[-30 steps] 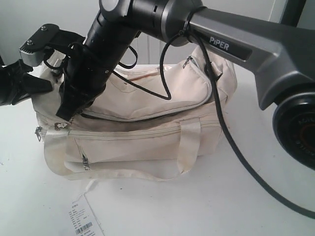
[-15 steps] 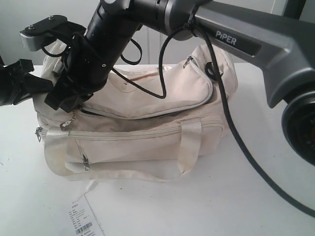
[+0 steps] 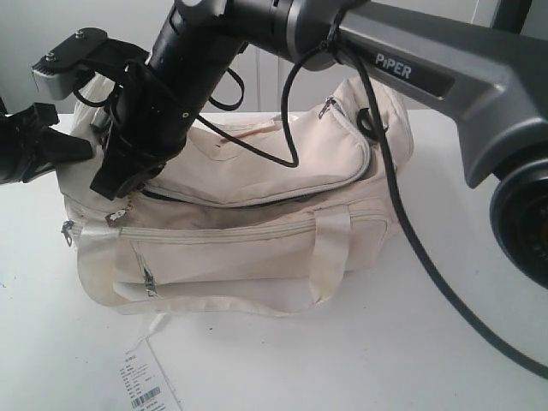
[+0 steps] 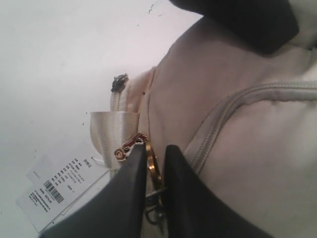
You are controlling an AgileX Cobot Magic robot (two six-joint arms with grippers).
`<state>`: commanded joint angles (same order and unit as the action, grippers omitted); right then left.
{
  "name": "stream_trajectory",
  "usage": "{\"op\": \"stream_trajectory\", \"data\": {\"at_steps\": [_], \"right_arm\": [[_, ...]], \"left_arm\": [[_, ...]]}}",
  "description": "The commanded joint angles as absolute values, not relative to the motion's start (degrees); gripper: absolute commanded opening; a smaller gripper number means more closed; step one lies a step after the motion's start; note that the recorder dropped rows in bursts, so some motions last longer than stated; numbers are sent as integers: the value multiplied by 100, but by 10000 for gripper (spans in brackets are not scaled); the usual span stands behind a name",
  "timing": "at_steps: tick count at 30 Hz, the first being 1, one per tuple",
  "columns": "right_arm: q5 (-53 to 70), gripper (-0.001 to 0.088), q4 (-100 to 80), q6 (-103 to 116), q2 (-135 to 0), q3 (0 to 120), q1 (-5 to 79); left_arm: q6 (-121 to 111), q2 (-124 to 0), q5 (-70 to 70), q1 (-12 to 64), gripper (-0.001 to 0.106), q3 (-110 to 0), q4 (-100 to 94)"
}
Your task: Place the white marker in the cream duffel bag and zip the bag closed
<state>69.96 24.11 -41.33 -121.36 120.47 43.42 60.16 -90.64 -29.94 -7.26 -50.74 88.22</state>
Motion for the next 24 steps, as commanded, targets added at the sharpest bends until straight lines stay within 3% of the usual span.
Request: {"op": "stream_trajectory", "data": {"at_steps": [24], "right_arm": [[6996, 0, 2274, -4005, -11873, 11649, 4342]], "left_arm": [[6016, -9064, -2948, -726, 3, -5074, 8822]]}}
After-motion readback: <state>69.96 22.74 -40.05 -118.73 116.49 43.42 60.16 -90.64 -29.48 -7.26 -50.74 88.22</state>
